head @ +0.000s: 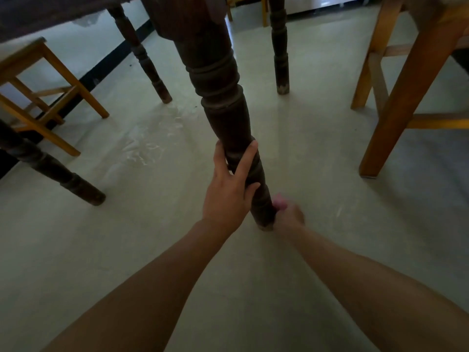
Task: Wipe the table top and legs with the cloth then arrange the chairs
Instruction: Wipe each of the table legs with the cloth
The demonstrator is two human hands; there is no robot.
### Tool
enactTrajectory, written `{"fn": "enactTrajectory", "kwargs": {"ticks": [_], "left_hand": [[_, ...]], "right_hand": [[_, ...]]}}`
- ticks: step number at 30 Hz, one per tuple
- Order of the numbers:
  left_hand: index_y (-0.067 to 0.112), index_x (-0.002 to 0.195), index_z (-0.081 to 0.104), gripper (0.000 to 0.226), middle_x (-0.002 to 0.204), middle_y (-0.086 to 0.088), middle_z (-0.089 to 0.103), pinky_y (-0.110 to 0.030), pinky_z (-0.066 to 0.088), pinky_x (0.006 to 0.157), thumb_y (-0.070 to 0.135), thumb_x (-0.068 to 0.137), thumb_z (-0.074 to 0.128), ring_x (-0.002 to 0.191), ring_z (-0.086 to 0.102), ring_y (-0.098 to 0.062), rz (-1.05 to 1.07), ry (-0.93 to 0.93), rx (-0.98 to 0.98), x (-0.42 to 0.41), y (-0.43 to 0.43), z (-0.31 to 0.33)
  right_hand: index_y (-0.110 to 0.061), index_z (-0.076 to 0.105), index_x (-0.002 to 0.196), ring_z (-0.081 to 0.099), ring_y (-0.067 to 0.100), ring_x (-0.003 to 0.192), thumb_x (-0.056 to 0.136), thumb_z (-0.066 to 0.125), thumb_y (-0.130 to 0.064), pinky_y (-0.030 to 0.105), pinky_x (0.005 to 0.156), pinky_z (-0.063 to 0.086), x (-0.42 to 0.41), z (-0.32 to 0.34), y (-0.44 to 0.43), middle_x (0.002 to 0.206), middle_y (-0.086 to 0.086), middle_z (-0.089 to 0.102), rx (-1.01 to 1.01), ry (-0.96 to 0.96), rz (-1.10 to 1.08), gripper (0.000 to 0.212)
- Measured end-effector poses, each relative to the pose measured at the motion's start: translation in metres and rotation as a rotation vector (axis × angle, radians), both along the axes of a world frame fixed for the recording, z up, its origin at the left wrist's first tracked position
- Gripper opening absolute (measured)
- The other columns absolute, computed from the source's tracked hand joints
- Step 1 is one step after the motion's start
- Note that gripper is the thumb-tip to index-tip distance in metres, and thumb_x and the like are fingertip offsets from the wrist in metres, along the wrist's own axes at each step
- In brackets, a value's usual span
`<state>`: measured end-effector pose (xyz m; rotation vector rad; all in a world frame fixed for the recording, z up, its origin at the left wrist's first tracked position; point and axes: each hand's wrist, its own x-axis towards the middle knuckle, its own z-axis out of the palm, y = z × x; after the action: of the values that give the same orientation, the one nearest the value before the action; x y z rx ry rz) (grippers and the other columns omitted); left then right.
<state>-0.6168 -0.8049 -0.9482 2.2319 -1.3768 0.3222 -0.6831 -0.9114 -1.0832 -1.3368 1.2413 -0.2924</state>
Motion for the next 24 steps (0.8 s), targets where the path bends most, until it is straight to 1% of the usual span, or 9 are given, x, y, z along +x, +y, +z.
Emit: {"fn": "enactTrajectory", "kwargs": {"ticks": [2,4,6,8,10,13,17,20,24], "left_hand": [[0.041,0.147,0.007,0.093,0.156,-0.012,-0.001,-0.041,0.048,0.099,0.020,0.083,0.072,0.118,0.055,-0.031,0.000,-0.003,0.022,0.001,0.001,0.003],[0.041,0.147,0.006,0.096,0.156,-0.011,-0.002,-0.042,0.052,0.096,0.017,0.083,0.072,0.110,0.059,-0.029,0.000,-0.005,0.056,0.000,0.004,0.008],[0.042,0.147,0.003,0.096,0.156,-0.014,0.000,-0.039,0.054,0.090,0.014,0.083,0.070,0.101,0.062,-0.027,-0.011,-0.022,0.101,0.002,0.008,0.014],[0.042,0.148,0.006,0.090,0.156,-0.016,0.004,-0.036,0.056,0.085,0.013,0.087,0.066,0.097,0.061,-0.026,-0.035,-0.046,0.133,0.005,0.013,0.024],[0.038,0.149,0.018,0.076,0.156,-0.015,0.011,-0.032,0.053,0.086,0.014,0.091,0.060,0.102,0.058,-0.023,-0.062,-0.015,0.125,0.004,0.020,0.035],[0.023,0.139,0.046,0.048,0.149,-0.013,0.031,-0.029,0.050,0.088,0.015,0.093,0.057,0.107,0.055,-0.020,-0.072,0.046,0.003,-0.004,0.032,0.048],[0.019,0.127,0.059,0.031,0.124,-0.003,0.057,-0.021,0.050,0.086,0.022,0.096,0.053,0.100,0.058,-0.013,-0.074,0.297,-0.070,-0.016,0.044,0.074],[0.022,0.129,0.058,0.034,0.114,0.004,0.065,-0.025,0.052,0.088,0.028,0.096,0.053,0.101,0.062,-0.009,-0.120,0.556,-0.084,-0.021,0.048,0.102],[0.021,0.126,0.059,0.032,0.109,0.003,0.068,-0.028,0.056,0.083,0.016,0.094,0.058,0.098,0.067,-0.010,-0.194,0.887,-0.218,-0.028,0.052,0.127]], "right_hand": [[-0.017,0.058,0.115,0.060,0.024,0.093,0.094,0.055,-0.020,0.032,0.078,0.046,-0.016,-0.012,0.030,0.101,0.003,0.061,-0.113,0.104,0.180,0.021],[-0.010,0.058,0.116,0.065,0.024,0.090,0.090,0.059,-0.014,0.036,0.078,0.054,-0.038,-0.008,0.043,0.101,0.006,0.067,-0.066,0.160,0.412,0.026],[-0.006,0.067,0.113,0.071,0.020,0.077,0.095,0.052,-0.007,0.031,0.067,0.060,-0.053,0.018,0.039,0.092,0.011,0.074,0.140,0.080,0.635,0.023],[0.001,0.072,0.107,0.067,0.012,0.060,0.098,0.038,0.002,0.018,0.050,0.049,-0.058,0.055,0.028,0.081,0.012,0.073,0.203,-0.002,0.765,0.034],[0.003,0.071,0.104,0.071,0.016,0.068,0.093,0.038,0.012,0.019,0.056,0.052,-0.061,0.094,0.015,0.084,0.011,0.074,0.108,-0.090,0.813,0.036],[-0.009,0.069,0.102,0.072,0.025,0.084,0.086,0.055,0.013,0.033,0.072,0.060,-0.064,0.144,0.003,0.092,0.010,0.074,-0.170,-0.168,0.769,0.030],[-0.012,0.063,0.097,0.071,0.023,0.085,0.085,0.068,0.003,0.028,0.069,0.060,-0.066,0.197,0.005,0.097,0.007,0.069,-0.303,-0.349,0.543,0.020],[-0.013,0.065,0.097,0.072,0.019,0.085,0.086,0.068,-0.004,0.029,0.074,0.060,-0.063,0.221,0.011,0.100,0.008,0.069,-0.226,-0.480,0.430,0.014],[-0.012,0.070,0.102,0.074,0.017,0.082,0.090,0.065,-0.009,0.032,0.077,0.059,-0.055,0.249,0.022,0.092,0.004,0.076,-0.017,-0.532,0.329,0.014]]}}
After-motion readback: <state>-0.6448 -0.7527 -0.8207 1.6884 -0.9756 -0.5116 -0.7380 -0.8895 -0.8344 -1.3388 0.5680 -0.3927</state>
